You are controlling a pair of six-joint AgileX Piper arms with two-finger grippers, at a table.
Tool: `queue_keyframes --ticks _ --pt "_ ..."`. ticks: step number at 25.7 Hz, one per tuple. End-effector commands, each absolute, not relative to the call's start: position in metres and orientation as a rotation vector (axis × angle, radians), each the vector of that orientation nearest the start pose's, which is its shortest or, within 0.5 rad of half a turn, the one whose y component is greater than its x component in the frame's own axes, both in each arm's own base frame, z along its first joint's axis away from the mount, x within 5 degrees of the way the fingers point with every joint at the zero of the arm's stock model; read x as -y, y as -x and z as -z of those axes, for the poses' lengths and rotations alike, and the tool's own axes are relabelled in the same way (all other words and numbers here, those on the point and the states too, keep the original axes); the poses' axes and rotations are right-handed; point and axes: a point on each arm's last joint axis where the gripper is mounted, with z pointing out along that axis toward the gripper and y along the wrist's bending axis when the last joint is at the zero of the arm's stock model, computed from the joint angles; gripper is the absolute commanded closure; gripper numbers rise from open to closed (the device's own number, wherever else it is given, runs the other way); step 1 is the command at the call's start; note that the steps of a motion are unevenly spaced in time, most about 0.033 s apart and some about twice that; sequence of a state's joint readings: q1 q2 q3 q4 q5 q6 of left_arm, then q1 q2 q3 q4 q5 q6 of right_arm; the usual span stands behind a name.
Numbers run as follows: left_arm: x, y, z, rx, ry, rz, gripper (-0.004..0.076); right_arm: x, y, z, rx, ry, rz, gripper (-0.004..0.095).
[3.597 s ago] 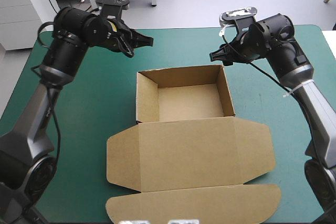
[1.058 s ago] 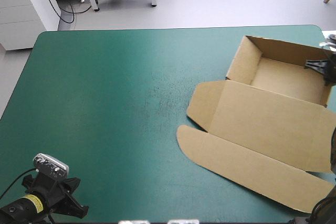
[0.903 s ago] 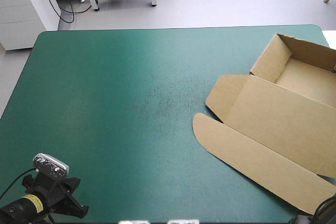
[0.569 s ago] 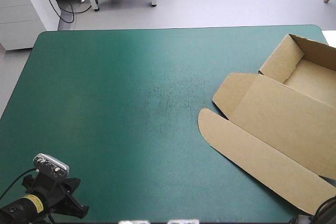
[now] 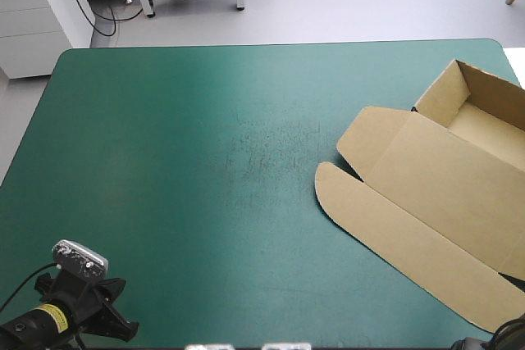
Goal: Fold the box
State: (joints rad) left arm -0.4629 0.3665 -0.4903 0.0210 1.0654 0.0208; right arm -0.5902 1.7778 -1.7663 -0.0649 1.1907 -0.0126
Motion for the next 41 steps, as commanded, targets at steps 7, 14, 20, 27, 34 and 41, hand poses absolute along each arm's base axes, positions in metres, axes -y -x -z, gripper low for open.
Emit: queue_keyframes --ticks 7,14,20,27,34,41 --pt "0.024 -0.05 -0.275 -2.303 -0.574 0.201 0.0731 0.166 -0.258 -0.426 -2.395 -0.612 0.202 0.0921" --pt "0.025 -0.049 -0.275 -2.31 -0.57 0.229 0.0731 0.119 -0.218 -0.422 -2.381 -0.502 0.133 0.0921" --pt "0.025 -0.049 -0.275 -2.31 -0.57 0.229 0.0731 0.074 -0.196 -0.425 -2.357 -0.317 0.127 0.0924" --pt "0.025 -0.049 -0.275 -2.31 -0.57 0.229 0.0731 0.029 -0.164 -0.418 -2.344 -0.091 0.059 0.0924" --pt "0.025 -0.049 -0.275 -2.31 -0.57 0.229 0.0731 0.01 -0.132 -0.392 -2.346 0.007 0.019 0.0924" --pt "0.025 -0.049 -0.275 -2.31 -0.57 0.229 0.0731 0.005 -0.104 -0.352 -2.323 0.044 0.021 0.0924"
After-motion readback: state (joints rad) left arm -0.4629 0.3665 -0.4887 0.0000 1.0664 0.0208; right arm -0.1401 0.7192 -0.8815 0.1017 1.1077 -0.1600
